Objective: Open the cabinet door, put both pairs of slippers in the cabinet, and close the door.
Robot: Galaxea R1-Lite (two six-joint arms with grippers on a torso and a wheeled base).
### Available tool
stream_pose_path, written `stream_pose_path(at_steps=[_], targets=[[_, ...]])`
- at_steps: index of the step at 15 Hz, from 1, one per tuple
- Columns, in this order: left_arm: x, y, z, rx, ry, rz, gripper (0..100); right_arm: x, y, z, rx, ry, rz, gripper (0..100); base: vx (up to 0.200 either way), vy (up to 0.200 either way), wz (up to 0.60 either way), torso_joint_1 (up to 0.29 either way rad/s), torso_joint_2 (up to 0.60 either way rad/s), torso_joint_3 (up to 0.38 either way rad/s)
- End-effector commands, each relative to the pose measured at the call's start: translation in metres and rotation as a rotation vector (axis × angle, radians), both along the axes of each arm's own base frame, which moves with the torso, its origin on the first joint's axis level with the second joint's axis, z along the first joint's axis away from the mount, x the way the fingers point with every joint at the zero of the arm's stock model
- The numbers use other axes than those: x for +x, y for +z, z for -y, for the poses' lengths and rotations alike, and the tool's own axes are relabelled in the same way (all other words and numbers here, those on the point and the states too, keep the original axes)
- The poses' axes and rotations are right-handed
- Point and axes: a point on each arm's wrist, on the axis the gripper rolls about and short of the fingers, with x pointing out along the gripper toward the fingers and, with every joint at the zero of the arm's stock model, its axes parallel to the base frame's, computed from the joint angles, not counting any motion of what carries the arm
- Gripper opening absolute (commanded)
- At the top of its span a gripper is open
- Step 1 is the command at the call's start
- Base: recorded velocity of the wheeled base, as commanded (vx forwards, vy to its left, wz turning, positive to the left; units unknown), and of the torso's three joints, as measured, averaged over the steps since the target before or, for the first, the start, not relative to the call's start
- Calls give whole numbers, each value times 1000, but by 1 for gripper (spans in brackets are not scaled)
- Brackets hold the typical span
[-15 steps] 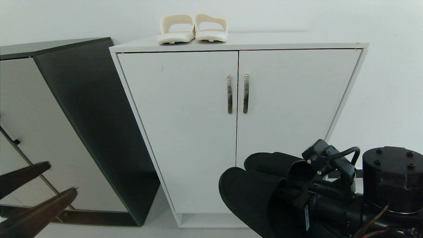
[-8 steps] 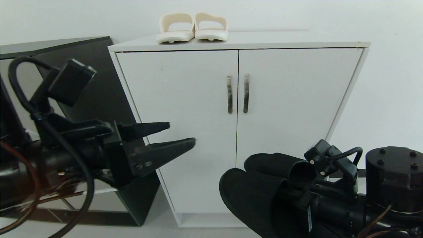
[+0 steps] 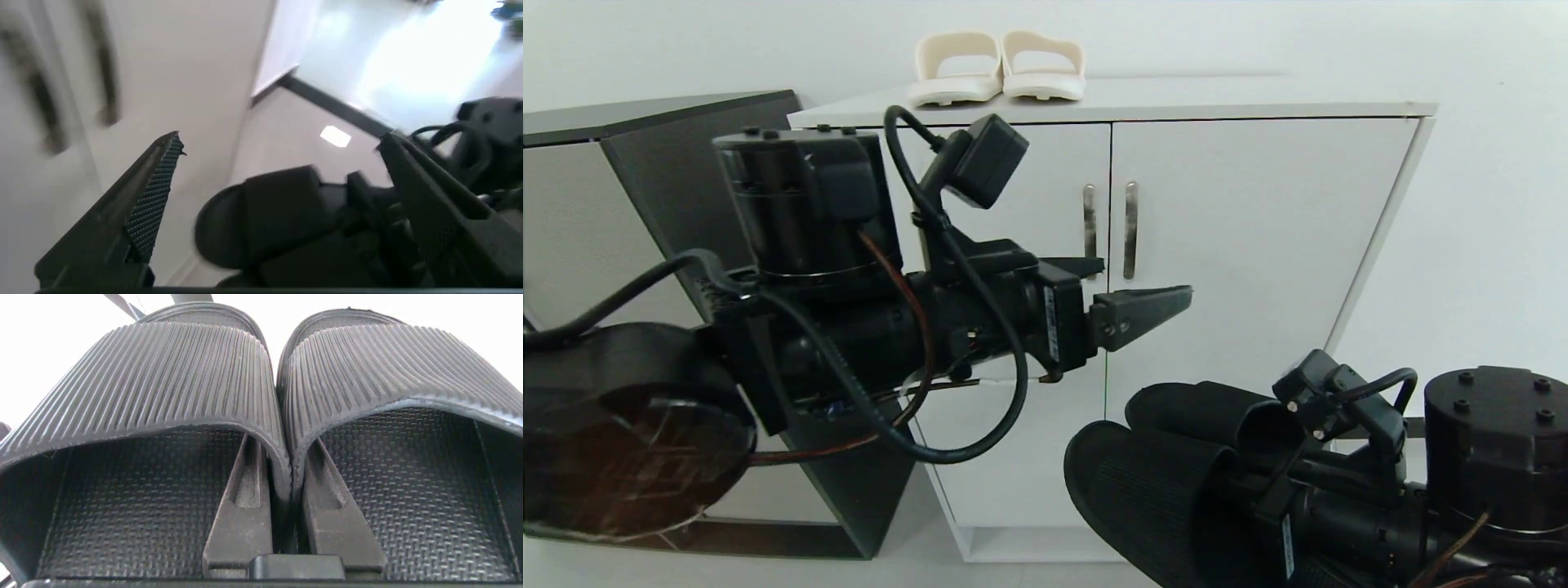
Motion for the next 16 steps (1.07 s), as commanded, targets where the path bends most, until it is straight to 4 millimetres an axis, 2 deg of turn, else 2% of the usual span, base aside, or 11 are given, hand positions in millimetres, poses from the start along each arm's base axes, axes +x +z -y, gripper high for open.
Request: stream_pose_path(at_steps=[1, 3, 6, 8, 13, 16], targets=[[18, -4, 20, -19, -73, -43, 100, 0, -1, 0, -4, 0, -3, 0, 0, 0, 0, 0, 0, 0], [25, 6, 25, -76, -121, -100, 100, -1, -1, 0, -3, 3, -4, 0, 0, 0, 0, 0, 0, 0], [34, 9, 20, -91, -149, -114, 100, -1, -1, 0, -3, 3, -4, 0, 0, 0, 0, 0, 0, 0], [47, 11, 20, -100, -95, -103, 100, -1, -1, 1, -4, 0, -3, 0, 0, 0, 0, 0, 0, 0], [55, 10, 14, -93, -59, -110, 100, 0, -1, 1, -4, -2, -3, 0, 0, 0, 0, 0, 0, 0], [68, 5, 12, -88, -3, -116, 100, 0, -2, 0, -6, -2, -5, 0, 0, 0, 0, 0, 0, 0]])
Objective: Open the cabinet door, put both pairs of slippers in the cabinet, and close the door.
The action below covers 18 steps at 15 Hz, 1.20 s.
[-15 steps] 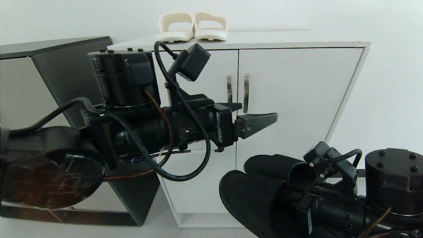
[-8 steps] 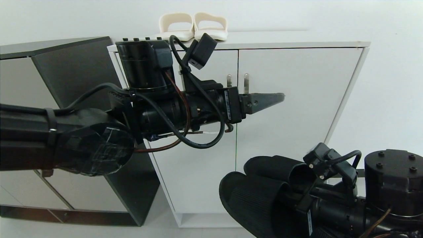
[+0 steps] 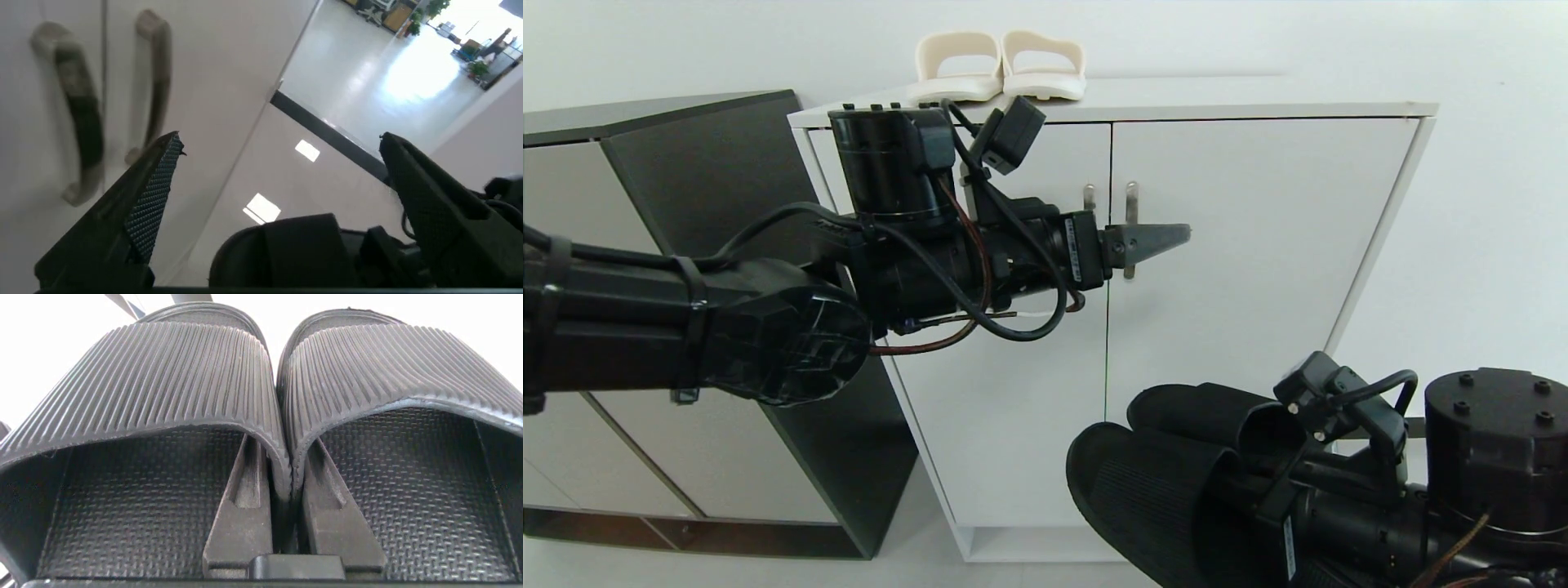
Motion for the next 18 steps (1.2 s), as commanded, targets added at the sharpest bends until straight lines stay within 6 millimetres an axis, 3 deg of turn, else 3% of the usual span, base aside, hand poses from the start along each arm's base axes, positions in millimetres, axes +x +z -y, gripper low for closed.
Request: stream_pose_path(at_steps=[1, 13, 18], targets=[[9, -2, -1, 2, 24, 2, 100, 0, -1, 0, -3, 0, -3, 0, 0, 0, 0, 0, 0, 0], [39, -17, 20, 8, 26, -4, 100, 0, -3, 0, -9, 2, -7, 0, 0, 0, 0, 0, 0, 0], [42, -16, 21, 4, 29, 1, 100, 1, -4, -1, -14, 2, -11, 0, 0, 0, 0, 0, 0, 0]])
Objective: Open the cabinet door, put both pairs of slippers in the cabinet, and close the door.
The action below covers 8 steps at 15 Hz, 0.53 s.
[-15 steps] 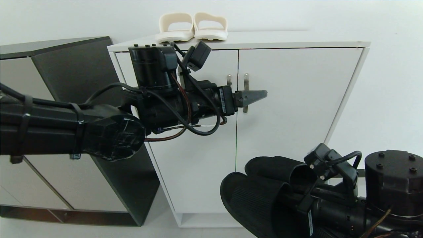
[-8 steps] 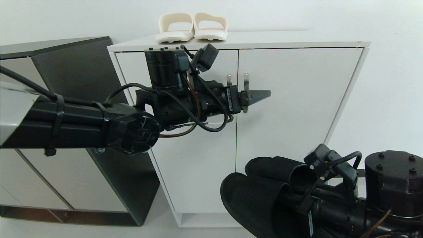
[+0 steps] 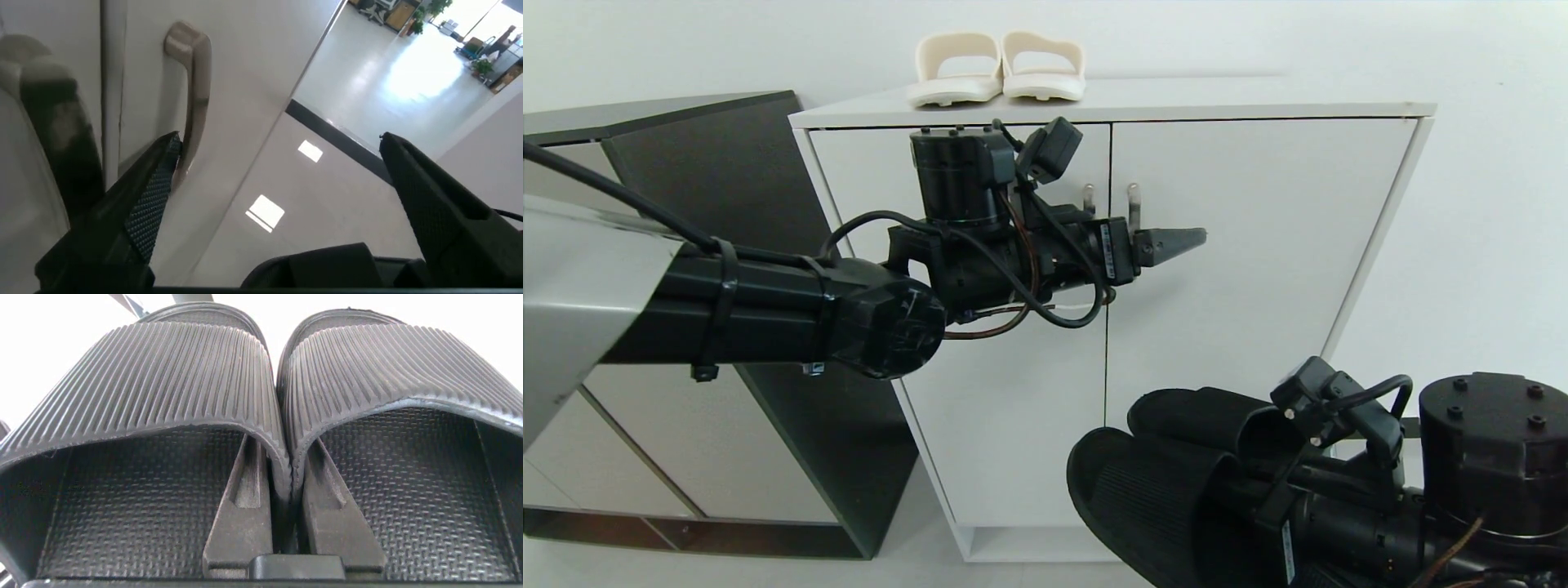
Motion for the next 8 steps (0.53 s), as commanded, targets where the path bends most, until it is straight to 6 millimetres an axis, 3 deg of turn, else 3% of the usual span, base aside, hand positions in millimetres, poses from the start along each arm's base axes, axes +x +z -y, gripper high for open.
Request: stream_pose_path(at_steps=[1, 2, 4, 6, 8], targets=[[2, -1, 0, 1, 5, -1, 100, 0, -2, -1, -6, 2, -6, 0, 0, 0, 0, 0, 0, 0], [2, -2, -1, 1, 6, -4, 0, -1, -3, 0, -19, 5, -5, 0, 0, 0, 0, 0, 0, 0], [-3, 1, -4, 1, 6, -4, 0, -8, -10, 6, -85, 59, 22, 0, 0, 0, 0, 0, 0, 0], [-18, 8, -12, -3, 0, 4, 0, -21, -6, 15, -37, 206, 8, 0, 0, 0, 0, 0, 0, 0], [-30, 8, -14, 2, -12, -3, 0, -26, -7, 19, -39, 236, -6, 0, 0, 0, 0, 0, 0, 0]])
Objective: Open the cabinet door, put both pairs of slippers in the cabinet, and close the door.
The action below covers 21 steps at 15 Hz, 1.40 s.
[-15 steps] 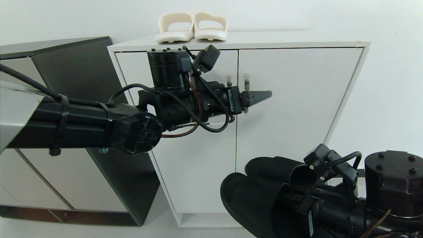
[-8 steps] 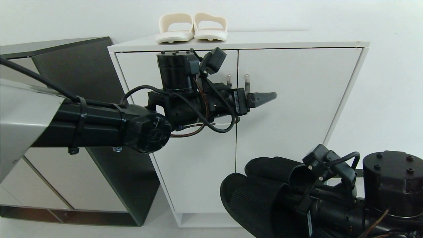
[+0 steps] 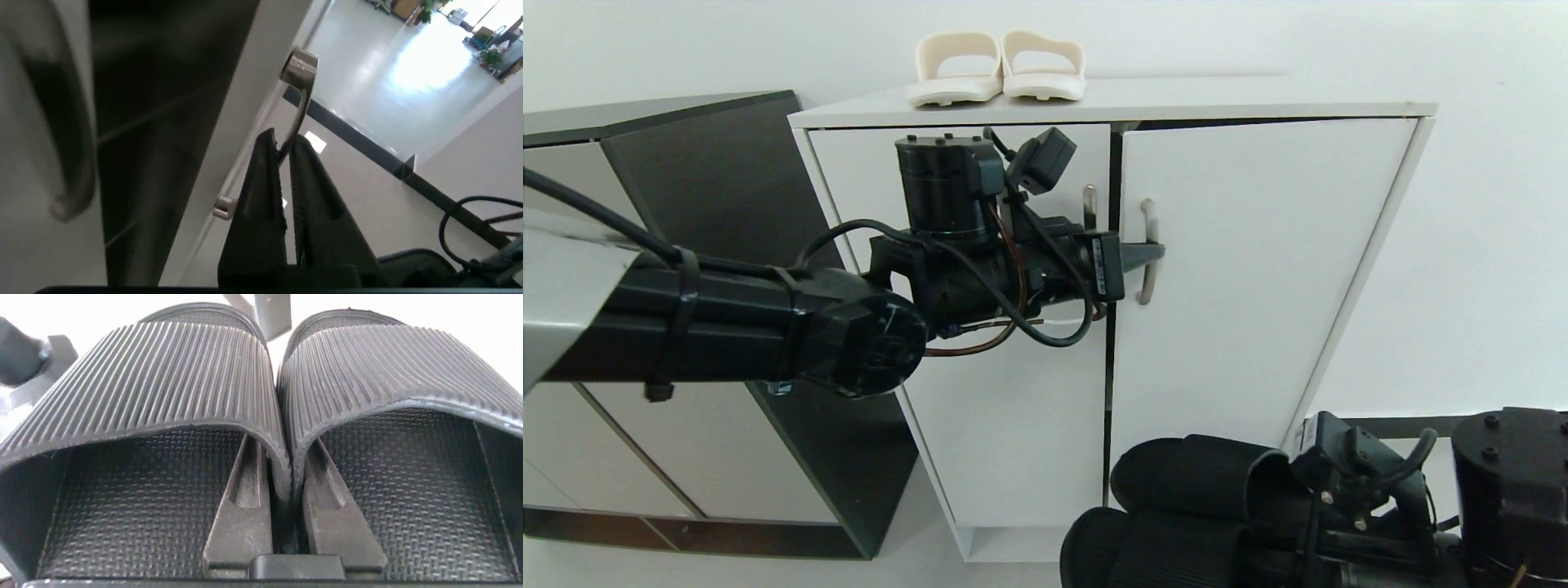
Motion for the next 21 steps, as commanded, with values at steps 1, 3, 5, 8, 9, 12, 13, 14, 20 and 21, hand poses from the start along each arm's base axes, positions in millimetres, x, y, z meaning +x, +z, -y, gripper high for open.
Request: stream_pose_path(at_steps=[1, 3, 5, 8, 9, 12, 13, 14, 20, 21], targets=[[-23, 10, -11, -8, -12, 20, 0, -8, 3, 7, 13, 26, 13, 0, 0, 0, 0, 0, 0, 0], [-38, 8, -17, 1, -24, 25, 0, -12, 0, 10, 8, 70, 19, 0, 0, 0, 0, 0, 0, 0], [-53, 4, -24, 12, -29, 31, 0, -14, -1, 11, -3, 80, 30, 0, 0, 0, 0, 0, 0, 0], [-83, -1, -47, 29, -7, 74, 0, -12, -2, 11, -7, 78, 31, 0, 0, 0, 0, 0, 0, 0], [-79, 1, -50, 19, 10, 75, 0, -13, -1, 11, -7, 80, 33, 0, 0, 0, 0, 0, 0, 0], [-48, -3, -48, -33, 61, 87, 0, -12, -2, 10, -12, 80, 30, 0, 0, 0, 0, 0, 0, 0], [-38, 2, -45, -70, 73, 66, 0, -12, -2, 10, -12, 80, 30, 0, 0, 0, 0, 0, 0, 0], [-27, 7, -46, -91, 90, 61, 0, -12, -2, 10, -13, 77, 31, 0, 0, 0, 0, 0, 0, 0], [5, 12, -33, -69, 98, 23, 0, -12, -3, 10, -21, 82, 40, 0, 0, 0, 0, 0, 0, 0], [10, 13, -30, -68, 98, 22, 0, -12, -3, 10, -21, 82, 40, 0, 0, 0, 0, 0, 0, 0]])
